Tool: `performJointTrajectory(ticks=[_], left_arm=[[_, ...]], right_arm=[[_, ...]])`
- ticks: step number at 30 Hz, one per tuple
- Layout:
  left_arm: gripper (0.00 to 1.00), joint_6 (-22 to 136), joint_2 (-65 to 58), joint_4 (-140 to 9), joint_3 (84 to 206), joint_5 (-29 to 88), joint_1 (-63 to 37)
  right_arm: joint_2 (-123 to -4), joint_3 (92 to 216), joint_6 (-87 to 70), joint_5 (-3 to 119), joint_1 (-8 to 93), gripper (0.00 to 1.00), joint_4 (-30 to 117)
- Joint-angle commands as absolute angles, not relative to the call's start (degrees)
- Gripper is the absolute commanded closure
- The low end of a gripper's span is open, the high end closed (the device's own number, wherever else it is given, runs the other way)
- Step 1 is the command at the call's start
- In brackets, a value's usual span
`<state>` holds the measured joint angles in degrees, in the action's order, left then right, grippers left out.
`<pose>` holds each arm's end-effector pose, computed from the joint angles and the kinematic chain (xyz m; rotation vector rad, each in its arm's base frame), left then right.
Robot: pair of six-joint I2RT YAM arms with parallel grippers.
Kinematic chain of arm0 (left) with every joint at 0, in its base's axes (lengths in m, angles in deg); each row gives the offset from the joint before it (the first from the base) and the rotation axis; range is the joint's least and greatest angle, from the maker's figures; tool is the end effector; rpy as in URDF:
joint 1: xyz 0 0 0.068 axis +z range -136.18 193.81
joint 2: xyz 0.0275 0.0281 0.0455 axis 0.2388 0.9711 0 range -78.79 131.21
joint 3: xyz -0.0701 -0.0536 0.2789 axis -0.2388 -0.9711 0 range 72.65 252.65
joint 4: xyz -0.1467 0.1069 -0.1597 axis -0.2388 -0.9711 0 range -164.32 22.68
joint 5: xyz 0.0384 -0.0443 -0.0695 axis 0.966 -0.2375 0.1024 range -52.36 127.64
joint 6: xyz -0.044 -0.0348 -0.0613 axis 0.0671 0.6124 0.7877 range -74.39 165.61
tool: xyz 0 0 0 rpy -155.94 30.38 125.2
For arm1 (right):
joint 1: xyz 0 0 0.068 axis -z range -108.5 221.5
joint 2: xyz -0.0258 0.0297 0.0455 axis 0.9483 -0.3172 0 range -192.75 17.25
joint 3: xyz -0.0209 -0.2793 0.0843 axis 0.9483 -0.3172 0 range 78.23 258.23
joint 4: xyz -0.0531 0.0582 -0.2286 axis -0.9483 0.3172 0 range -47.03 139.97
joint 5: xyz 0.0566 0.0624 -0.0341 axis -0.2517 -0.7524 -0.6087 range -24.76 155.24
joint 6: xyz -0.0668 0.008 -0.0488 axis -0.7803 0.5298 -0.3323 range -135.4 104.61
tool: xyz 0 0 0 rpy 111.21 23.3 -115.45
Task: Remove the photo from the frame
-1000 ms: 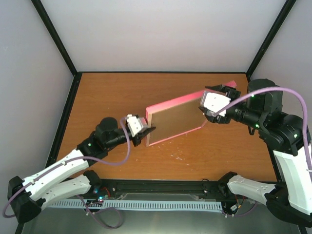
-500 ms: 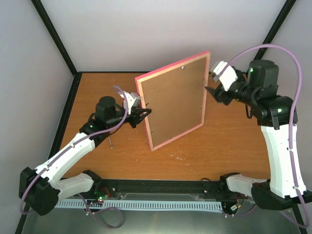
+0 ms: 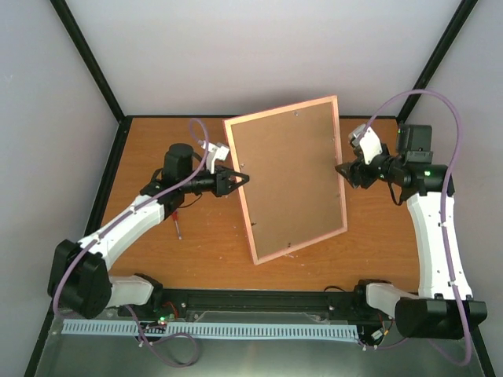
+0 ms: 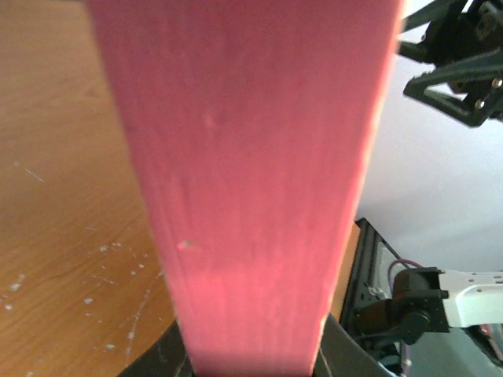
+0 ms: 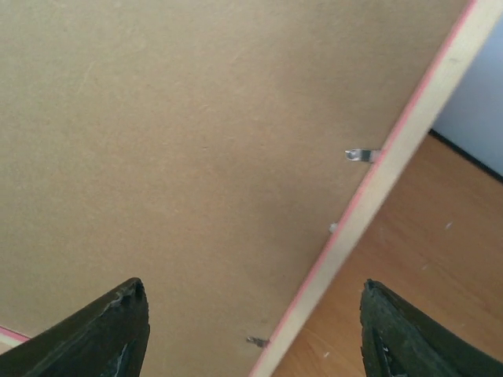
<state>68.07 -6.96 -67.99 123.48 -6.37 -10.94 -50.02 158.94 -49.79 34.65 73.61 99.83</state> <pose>0.2324 -0.1627 0.3128 0.5837 1.9732 -1.2740 0.2143 0.0291 0.3923 -0.8614 2.0435 0.2751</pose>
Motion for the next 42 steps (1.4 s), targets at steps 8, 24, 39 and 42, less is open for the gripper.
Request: performJointTrajectory(ticks=[8, 24, 39, 42], left_arm=[[0.99, 75.64, 7.72, -61.42, 131.0, -27.42, -4.2], [0.99, 74.78, 28.83, -72.54, 142.5, -33.05, -0.77], [0.99, 82.11, 45.28, -69.26, 151.3, -33.92, -2.99], [0.98, 84.68, 47.73, -67.42, 152.68, -32.91, -3.39]], right_arm=[[-40.82, 139.31, -43.29, 28.25, 74.93, 0.27, 86.5], [-40.25, 127.95, -37.56, 28.42, 74.93, 0.29, 78.49], [-41.0, 123.01, -34.42, 23.95, 74.89, 0.32, 74.57], [-40.93, 122.88, -34.6, 23.19, 74.88, 0.32, 74.27]])
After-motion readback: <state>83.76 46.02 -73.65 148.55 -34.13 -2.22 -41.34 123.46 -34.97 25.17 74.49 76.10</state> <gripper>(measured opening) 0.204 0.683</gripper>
